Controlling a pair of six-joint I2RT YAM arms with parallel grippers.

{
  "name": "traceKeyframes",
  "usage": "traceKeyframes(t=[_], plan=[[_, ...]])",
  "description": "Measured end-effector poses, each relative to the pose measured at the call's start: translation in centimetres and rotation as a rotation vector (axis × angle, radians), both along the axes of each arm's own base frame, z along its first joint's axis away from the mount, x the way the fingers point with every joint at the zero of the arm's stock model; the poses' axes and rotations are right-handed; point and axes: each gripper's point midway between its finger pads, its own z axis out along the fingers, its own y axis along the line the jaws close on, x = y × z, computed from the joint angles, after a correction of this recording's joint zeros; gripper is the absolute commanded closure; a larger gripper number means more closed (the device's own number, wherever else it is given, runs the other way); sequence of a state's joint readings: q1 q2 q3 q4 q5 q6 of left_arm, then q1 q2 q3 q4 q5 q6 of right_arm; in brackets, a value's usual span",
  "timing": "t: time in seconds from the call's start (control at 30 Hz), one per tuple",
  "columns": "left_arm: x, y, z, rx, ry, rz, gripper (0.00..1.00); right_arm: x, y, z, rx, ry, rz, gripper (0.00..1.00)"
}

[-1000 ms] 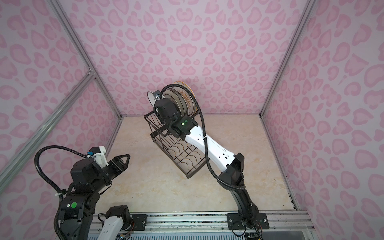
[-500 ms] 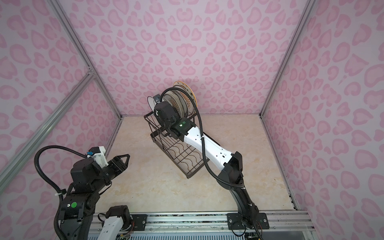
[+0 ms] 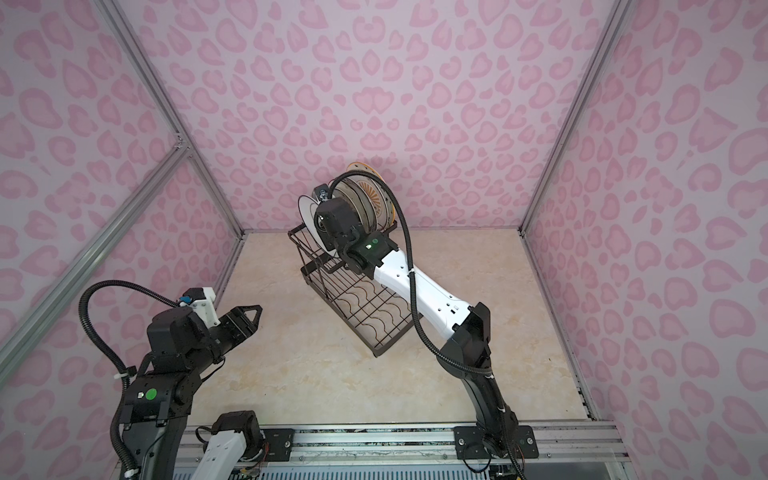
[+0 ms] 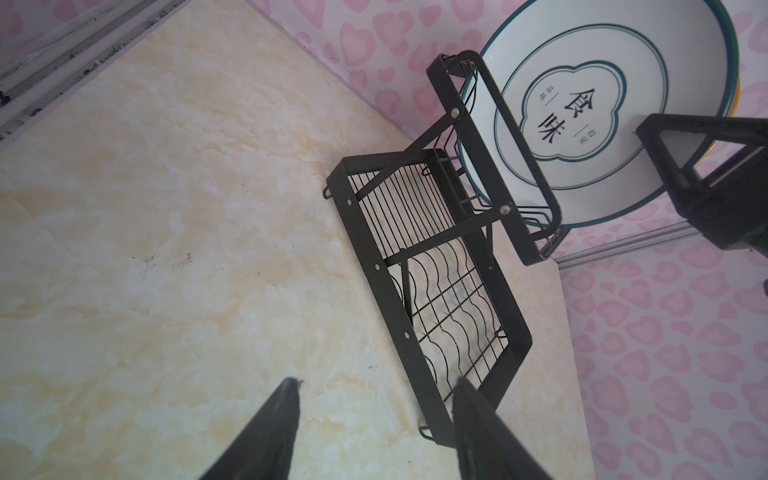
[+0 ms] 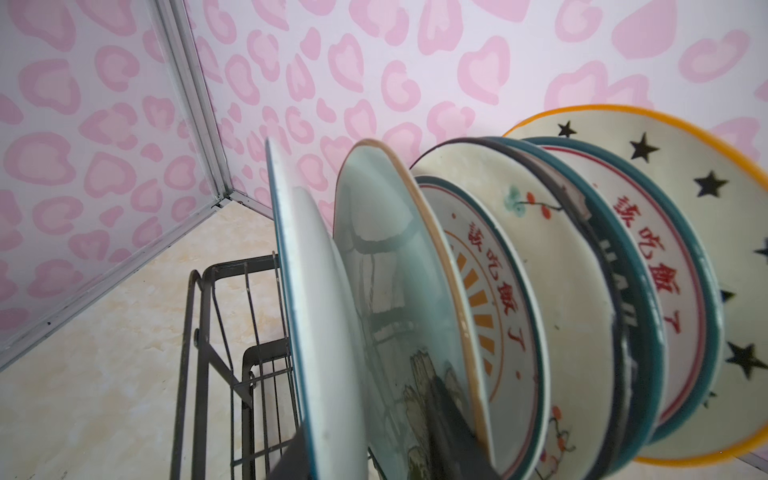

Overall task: Load the plates into the dish rack
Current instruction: 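Lower the white plate into the upper tier in front of the flower plate, then open the right gripper and draw it back from the rack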

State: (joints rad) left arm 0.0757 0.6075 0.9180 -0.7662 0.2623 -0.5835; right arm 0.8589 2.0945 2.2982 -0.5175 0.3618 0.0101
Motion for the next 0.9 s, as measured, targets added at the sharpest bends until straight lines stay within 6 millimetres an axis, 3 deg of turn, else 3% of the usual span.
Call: traceKeyframes(t=[0.13, 0.2, 0.27, 0.33, 0.43, 0.47, 0.5, 0.6, 0.73, 0.8, 0.9], plan=[[0.8, 0.1, 1.0, 0.021, -0.012, -0.011, 0.33, -1.5, -1.0, 1.8, 0.025, -0.012, 0.027, 0.58], [1.3, 0.1, 1.8, 0.035, -0.020, -0.017, 0.29, -2.3, -2.6, 3.6, 0.049, -0.032, 0.022, 0.56], [2.2, 0.4, 2.6, 0.057, -0.031, -0.018, 0.18, -2.8, -4.9, 5.7, 0.084, -0.063, 0.004, 0.53], [3.1, 0.6, 3.5, 0.072, -0.044, -0.016, 0.00, -3.3, -7.6, 7.6, 0.122, -0.092, -0.016, 0.49], [4.7, 0.8, 4.8, 0.099, -0.060, -0.023, 0.02, -4.2, -11.9, 9.1, 0.151, -0.119, -0.066, 0.43], [5.2, 0.9, 5.2, 0.105, -0.064, -0.025, 0.02, -4.6, -13.5, 9.2, 0.155, -0.122, -0.085, 0.34], [5.6, 0.9, 5.5, 0.113, -0.065, -0.026, 0.02, -4.9, -15.0, 9.2, 0.159, -0.124, -0.102, 0.02], [7.0, 1.3, 6.3, 0.134, -0.070, -0.018, 0.02, -5.9, -20.2, 8.8, 0.182, -0.116, -0.178, 0.01], [8.5, 2.6, 5.1, 0.166, -0.026, 0.039, 0.02, -7.5, -28.9, 7.8, 0.233, -0.111, -0.369, 0.01], [8.8, 3.6, 4.2, 0.195, -0.013, 0.084, 0.02, -8.3, -31.5, 6.3, 0.238, -0.098, -0.439, 0.01], [9.4, 5.2, 2.9, 0.267, -0.024, 0.151, 0.02, -8.8, -35.0, 2.2, 0.207, -0.055, -0.567, 0.01]])
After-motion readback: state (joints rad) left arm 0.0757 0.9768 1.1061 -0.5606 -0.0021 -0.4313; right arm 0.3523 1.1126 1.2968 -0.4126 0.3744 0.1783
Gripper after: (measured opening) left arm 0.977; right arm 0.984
